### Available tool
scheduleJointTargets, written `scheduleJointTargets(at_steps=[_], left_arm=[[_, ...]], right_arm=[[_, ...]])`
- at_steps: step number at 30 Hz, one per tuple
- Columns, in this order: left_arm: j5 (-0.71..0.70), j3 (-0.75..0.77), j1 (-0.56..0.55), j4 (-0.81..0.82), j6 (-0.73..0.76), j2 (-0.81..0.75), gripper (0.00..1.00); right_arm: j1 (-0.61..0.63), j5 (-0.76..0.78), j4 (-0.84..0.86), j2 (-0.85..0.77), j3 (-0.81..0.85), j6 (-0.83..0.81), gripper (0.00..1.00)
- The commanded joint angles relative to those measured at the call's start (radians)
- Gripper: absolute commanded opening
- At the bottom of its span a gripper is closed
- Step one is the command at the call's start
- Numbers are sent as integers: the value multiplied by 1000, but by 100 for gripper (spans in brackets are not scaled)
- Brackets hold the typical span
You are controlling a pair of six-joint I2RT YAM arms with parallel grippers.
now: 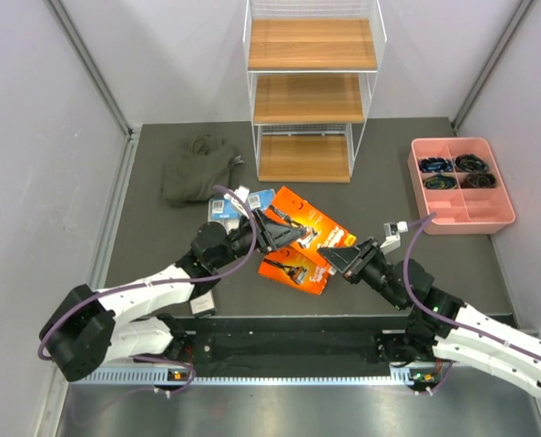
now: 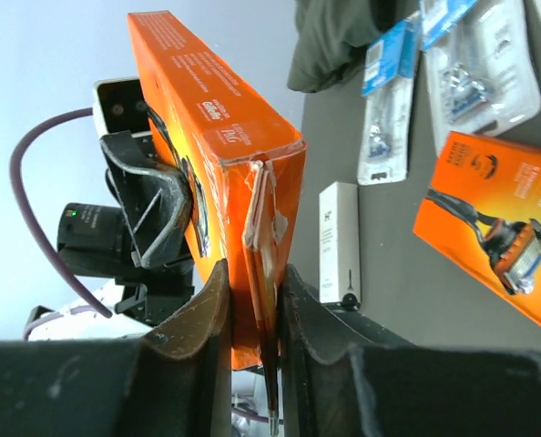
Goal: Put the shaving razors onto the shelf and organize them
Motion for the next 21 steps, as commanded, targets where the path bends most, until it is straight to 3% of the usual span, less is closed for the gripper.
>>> scheduleJointTargets(at_steps=[1, 2, 4, 7, 13, 21], left_arm=[[-47, -1, 0, 30, 85, -45, 35], [-54, 5, 0, -1, 95, -60, 34], [-39, 27, 5, -27, 142, -74, 34], [42, 116, 6, -163, 219, -82, 33], [190, 199, 14, -168, 204, -33, 32], [361, 209, 16, 69, 47, 109, 30]], right_arm=[[9, -92, 79, -19, -9, -32, 19], [9, -94, 73, -29, -14, -39, 36], [11, -91, 65, -65, -26, -57, 56], [8, -73, 53, -131, -47, -71, 76], [9, -43, 36, -228, -101, -85, 77], [9, -20, 16, -314, -158, -89, 70]])
